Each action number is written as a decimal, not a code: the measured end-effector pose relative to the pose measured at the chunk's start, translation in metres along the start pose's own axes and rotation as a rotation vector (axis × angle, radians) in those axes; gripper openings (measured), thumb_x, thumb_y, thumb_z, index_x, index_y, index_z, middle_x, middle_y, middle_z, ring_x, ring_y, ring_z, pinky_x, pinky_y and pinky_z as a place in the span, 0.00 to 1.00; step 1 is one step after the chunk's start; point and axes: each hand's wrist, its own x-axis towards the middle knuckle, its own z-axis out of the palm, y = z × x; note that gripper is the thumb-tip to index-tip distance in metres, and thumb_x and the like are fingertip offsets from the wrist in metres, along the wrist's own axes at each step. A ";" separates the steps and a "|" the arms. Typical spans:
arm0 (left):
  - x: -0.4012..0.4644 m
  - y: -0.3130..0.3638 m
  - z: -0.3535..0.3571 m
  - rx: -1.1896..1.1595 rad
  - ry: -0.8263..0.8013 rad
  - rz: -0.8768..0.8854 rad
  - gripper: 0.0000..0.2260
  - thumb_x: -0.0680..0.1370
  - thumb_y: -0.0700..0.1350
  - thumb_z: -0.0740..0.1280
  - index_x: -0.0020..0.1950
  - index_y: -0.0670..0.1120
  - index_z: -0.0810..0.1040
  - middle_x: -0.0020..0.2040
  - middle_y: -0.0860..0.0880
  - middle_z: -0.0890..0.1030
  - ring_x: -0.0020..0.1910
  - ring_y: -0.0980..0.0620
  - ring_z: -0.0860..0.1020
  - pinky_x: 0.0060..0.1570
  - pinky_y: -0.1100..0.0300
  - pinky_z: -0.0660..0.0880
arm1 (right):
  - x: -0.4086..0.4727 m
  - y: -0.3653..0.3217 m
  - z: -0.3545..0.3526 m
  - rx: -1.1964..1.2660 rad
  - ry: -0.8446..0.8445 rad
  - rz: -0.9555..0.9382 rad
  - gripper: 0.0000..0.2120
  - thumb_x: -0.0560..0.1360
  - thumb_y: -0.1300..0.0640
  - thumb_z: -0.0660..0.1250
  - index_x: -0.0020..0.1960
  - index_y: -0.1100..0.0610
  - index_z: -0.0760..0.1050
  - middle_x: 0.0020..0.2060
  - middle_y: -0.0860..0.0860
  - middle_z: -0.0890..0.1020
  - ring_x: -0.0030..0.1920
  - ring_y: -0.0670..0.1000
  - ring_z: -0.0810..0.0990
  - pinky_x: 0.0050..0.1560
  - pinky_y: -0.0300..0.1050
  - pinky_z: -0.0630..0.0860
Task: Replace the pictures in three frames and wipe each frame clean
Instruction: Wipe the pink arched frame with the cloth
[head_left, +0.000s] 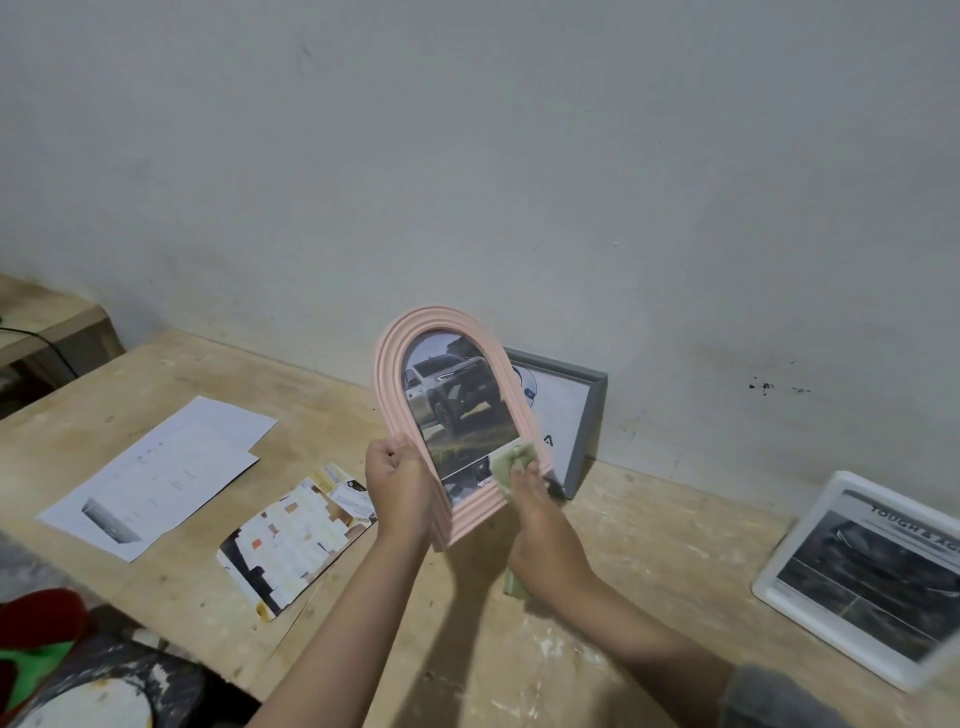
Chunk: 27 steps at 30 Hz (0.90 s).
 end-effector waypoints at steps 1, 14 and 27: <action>0.000 -0.002 0.001 0.008 -0.005 0.001 0.08 0.82 0.44 0.55 0.45 0.42 0.67 0.35 0.49 0.66 0.34 0.51 0.66 0.34 0.59 0.64 | -0.006 -0.004 0.003 0.014 -0.007 -0.037 0.40 0.68 0.76 0.54 0.77 0.58 0.49 0.76 0.52 0.48 0.76 0.49 0.47 0.74 0.39 0.52; 0.009 -0.015 -0.003 -0.163 -0.087 -0.211 0.13 0.82 0.43 0.59 0.37 0.46 0.67 0.31 0.48 0.68 0.31 0.51 0.66 0.34 0.57 0.64 | 0.002 -0.036 -0.068 0.584 -0.310 -0.088 0.18 0.77 0.72 0.58 0.55 0.53 0.78 0.48 0.48 0.82 0.44 0.40 0.80 0.47 0.36 0.75; 0.009 -0.012 -0.020 -0.077 -0.397 -0.126 0.17 0.82 0.41 0.58 0.32 0.47 0.67 0.27 0.50 0.65 0.28 0.53 0.61 0.29 0.59 0.58 | 0.065 -0.052 -0.039 -0.305 -0.035 -0.617 0.36 0.69 0.73 0.56 0.75 0.64 0.52 0.75 0.61 0.49 0.76 0.59 0.45 0.75 0.55 0.48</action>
